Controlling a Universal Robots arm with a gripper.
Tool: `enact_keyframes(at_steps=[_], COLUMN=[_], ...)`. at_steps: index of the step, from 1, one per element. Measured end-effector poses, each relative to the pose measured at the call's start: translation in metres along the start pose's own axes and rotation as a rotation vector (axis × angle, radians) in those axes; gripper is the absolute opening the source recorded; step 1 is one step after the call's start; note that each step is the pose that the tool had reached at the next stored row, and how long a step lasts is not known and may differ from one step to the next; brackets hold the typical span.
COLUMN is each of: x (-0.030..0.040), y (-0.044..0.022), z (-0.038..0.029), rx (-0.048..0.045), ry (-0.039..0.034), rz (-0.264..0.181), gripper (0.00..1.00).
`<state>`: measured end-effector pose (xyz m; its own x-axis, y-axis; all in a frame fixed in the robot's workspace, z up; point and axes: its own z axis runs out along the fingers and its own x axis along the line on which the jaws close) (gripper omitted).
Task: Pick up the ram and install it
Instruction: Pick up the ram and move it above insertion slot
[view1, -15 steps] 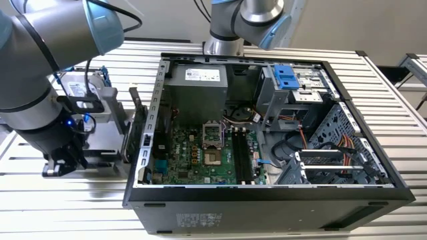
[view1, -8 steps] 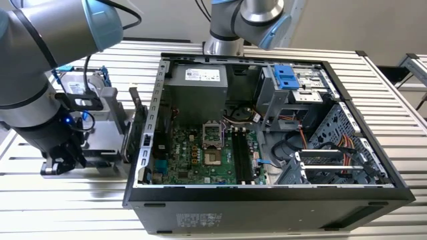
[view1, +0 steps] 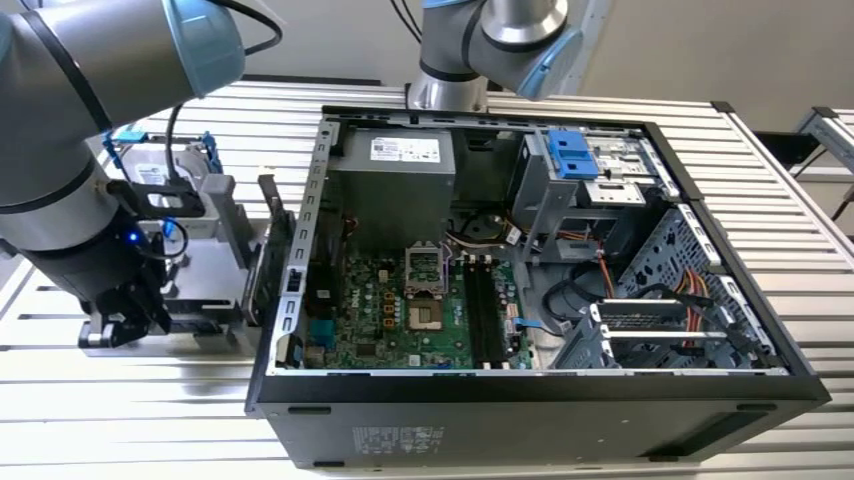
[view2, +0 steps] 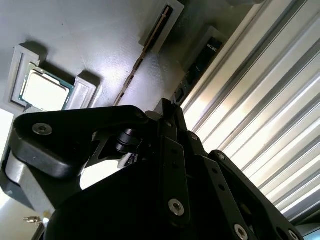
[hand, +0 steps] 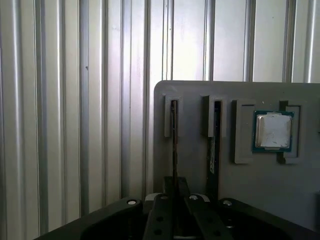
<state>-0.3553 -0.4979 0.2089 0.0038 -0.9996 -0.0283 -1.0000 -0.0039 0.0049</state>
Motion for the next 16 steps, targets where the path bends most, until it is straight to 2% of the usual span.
enact_keyframes(at_steps=[16], x=[-0.0002], y=[0.0], z=[-0.0055], rx=[0.0001], ry=[0.0001], rz=[0.001], gripper=[0.0])
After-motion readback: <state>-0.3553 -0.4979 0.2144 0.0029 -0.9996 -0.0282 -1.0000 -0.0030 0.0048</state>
